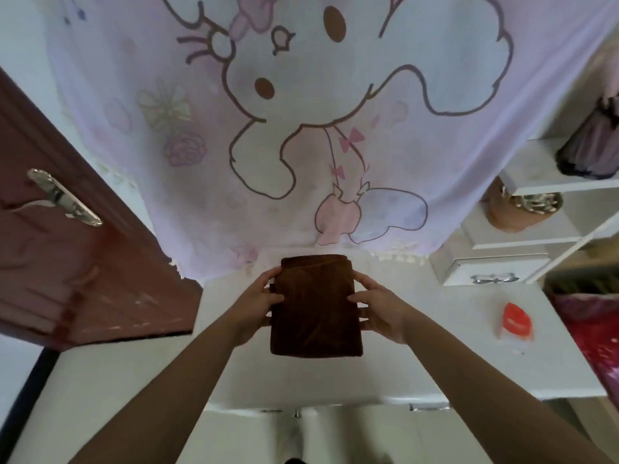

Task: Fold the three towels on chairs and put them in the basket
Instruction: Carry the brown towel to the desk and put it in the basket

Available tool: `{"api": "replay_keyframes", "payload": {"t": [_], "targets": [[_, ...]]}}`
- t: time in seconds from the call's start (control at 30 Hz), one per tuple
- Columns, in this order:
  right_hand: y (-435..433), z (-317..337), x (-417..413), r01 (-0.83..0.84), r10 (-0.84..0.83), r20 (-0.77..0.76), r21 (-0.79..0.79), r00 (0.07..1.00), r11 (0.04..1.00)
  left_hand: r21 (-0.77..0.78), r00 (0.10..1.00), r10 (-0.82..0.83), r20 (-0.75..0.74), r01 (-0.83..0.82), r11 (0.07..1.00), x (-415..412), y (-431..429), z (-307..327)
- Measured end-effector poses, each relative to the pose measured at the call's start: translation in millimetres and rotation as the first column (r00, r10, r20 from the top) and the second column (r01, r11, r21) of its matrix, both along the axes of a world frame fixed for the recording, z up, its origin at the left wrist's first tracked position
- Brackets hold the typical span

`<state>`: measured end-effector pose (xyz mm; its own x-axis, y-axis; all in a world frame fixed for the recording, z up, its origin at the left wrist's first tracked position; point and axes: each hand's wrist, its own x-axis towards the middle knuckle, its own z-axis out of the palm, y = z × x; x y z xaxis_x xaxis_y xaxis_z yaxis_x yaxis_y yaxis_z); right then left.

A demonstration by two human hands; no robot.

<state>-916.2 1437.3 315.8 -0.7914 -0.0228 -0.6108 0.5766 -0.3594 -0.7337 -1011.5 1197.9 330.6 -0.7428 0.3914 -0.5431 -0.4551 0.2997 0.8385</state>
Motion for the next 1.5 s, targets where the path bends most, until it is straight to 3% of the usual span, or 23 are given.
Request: {"api": "replay_keyframes", "payload": {"t": [0.3,0.47,0.93,1.03,1.07,1.1,1.13,1.2,1.3,1.37,1.5], "targets": [[-12.0,-63.3,-75.8,0.175,-0.204,0.171,0.171,0.964,0.970,-0.035,0.983,-0.087,0.160,0.094,0.995,-94.5,15.1,-76.2],[-23.1,-88.4,-105.6,0.220,-0.261,0.245,0.184,0.934,0.958,-0.062,0.972,-0.091,0.217,0.107,0.992,-121.8,17.2,-107.6],[-33.9,-141.3,-122.9,0.223,-0.285,0.346,0.207,0.894,0.953,-0.230,0.982,-0.064,0.180,0.105,0.968,-135.5,31.1,-156.2],[-35.2,-138.0,-124.1,0.112,-0.223,0.323,0.329,0.920,0.938,-0.261,0.985,-0.128,0.117,0.155,0.953,-133.8,31.8,-150.2],[-35.1,-135.6,-123.0,-0.004,-0.154,0.311,0.455,0.938,0.891,-0.296,0.979,-0.191,0.075,0.205,0.933,-131.8,30.6,-147.0],[-34.3,-130.6,-120.5,-0.151,-0.059,0.310,0.609,0.949,0.778,-0.358,0.958,-0.285,0.024,0.274,0.893,-129.3,29.2,-142.9],[-33.6,-125.2,-116.7,-0.284,0.051,0.320,0.744,0.946,0.605,-0.451,0.911,-0.411,-0.028,0.356,0.818,-126.1,27.4,-139.1],[-31.6,-113.4,-109.3,-0.402,0.295,0.322,0.874,0.900,0.273,-0.652,0.696,-0.710,-0.106,0.491,0.578,-119.6,23.6,-132.7],[-29.1,-108.8,-106.1,-0.547,0.593,0.447,0.837,0.669,-0.014,-0.787,0.321,-0.946,-0.044,0.572,0.231,-119.1,23.7,-131.6],[-26.8,-114.1,-110.6,-0.603,0.623,0.529,0.790,0.576,-0.112,-0.803,0.236,-0.971,0.044,0.587,0.106,-124.3,26.1,-135.0],[-19.9,-132.8,-120.8,-0.663,0.576,0.607,0.734,0.548,-0.144,-0.773,0.267,-0.954,0.137,0.631,0.066,-130.9,30.6,-147.5]]}}
